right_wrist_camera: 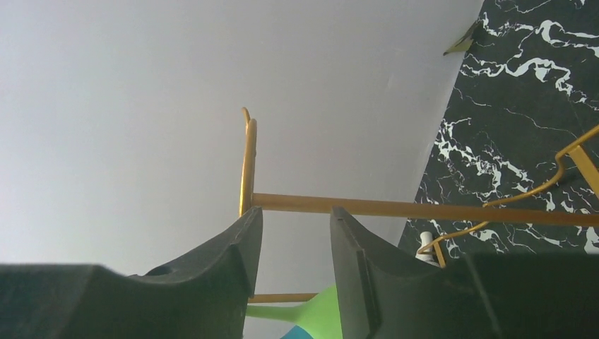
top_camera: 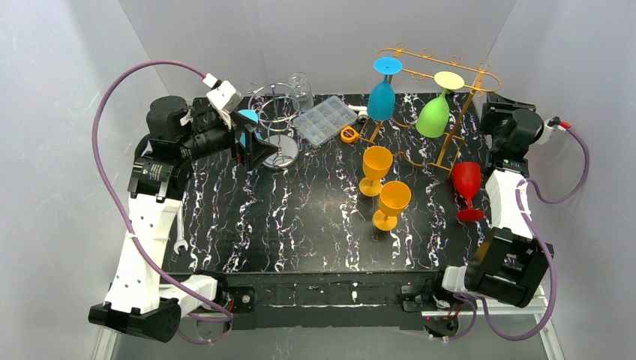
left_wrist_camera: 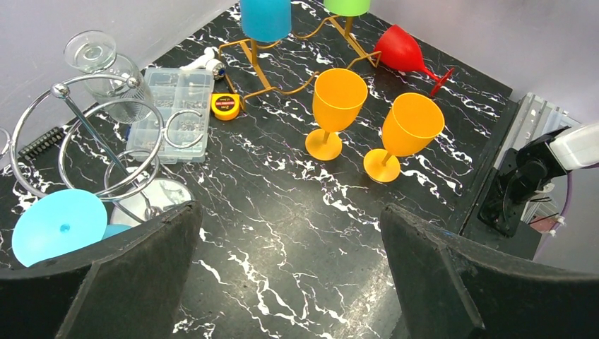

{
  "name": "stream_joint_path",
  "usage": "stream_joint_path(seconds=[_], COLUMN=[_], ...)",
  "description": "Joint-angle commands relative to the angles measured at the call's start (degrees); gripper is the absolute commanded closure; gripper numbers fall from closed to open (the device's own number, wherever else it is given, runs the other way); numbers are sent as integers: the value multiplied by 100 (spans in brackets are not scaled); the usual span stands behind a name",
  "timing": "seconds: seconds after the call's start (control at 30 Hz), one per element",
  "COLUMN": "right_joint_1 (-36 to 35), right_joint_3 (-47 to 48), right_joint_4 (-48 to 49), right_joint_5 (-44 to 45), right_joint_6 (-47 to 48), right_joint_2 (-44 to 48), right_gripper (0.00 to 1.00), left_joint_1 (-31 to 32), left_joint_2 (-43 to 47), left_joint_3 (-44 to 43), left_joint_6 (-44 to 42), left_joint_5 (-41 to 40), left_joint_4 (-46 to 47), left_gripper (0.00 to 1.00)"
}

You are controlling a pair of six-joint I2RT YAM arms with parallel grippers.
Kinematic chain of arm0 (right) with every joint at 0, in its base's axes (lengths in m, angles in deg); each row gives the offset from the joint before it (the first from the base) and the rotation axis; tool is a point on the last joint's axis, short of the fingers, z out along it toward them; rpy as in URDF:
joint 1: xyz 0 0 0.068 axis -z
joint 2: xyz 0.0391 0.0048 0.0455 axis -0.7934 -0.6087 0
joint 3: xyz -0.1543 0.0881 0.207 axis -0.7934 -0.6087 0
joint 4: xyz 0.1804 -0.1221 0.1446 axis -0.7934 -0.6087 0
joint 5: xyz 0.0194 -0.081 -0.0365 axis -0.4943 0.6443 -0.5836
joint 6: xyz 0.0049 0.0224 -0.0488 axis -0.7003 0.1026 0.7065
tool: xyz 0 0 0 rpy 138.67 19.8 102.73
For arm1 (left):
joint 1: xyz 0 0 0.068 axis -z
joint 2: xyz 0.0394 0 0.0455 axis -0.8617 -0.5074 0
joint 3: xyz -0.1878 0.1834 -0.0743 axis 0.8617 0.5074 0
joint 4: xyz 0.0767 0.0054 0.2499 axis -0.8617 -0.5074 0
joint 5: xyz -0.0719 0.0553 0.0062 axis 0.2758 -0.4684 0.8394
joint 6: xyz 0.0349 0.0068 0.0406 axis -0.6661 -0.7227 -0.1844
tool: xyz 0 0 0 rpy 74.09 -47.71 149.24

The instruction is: Place the wine glass upside down on the wine glass rack

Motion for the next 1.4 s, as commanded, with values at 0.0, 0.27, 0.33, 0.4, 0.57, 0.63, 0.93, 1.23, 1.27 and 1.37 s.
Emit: stream_joint_path(seconds=[0.0, 0.27, 0.33, 0.4, 0.57, 0.63, 0.93, 1.23, 1.27, 1.37], right_joint_1=[77, 134, 98, 94, 94, 102, 154, 156, 156, 156], right_joint_3=[233, 159, -38, -108, 418, 571, 490, 416, 409, 372], right_joint_4=[570, 713, 776, 862, 843, 786, 357, -70, -106, -333], right_joint_5=[-208, -496, -500, -451, -422, -381, -377, -371, -371, -165], right_joint_6=[-76, -33, 8, 67, 158, 140, 30, 71, 99, 181], right_joint_2=[56, 232, 415, 535, 243, 113, -15, 243, 271, 366], right_gripper=[49, 49, 49, 48, 47, 47, 43, 39, 39, 38], left_joint_1=[21, 20, 19, 17, 21, 22, 18, 22, 22, 22], left_joint_2=[41, 7, -1, -6, 54, 54, 21, 12, 18, 7], left_joint_3=[64, 61, 67, 82, 107, 105, 88, 79, 74, 67], left_joint_6=[-36, -49, -48, -71, -159, -147, -80, -122, -124, -121], left_joint_5=[78, 121, 137, 128, 77, 49, 76, 48, 48, 48], left_joint_4=[-55, -82, -81, -109, -178, -153, -89, -126, -126, -126], left_gripper=[2, 2, 2, 0, 1, 1, 1, 1, 1, 1])
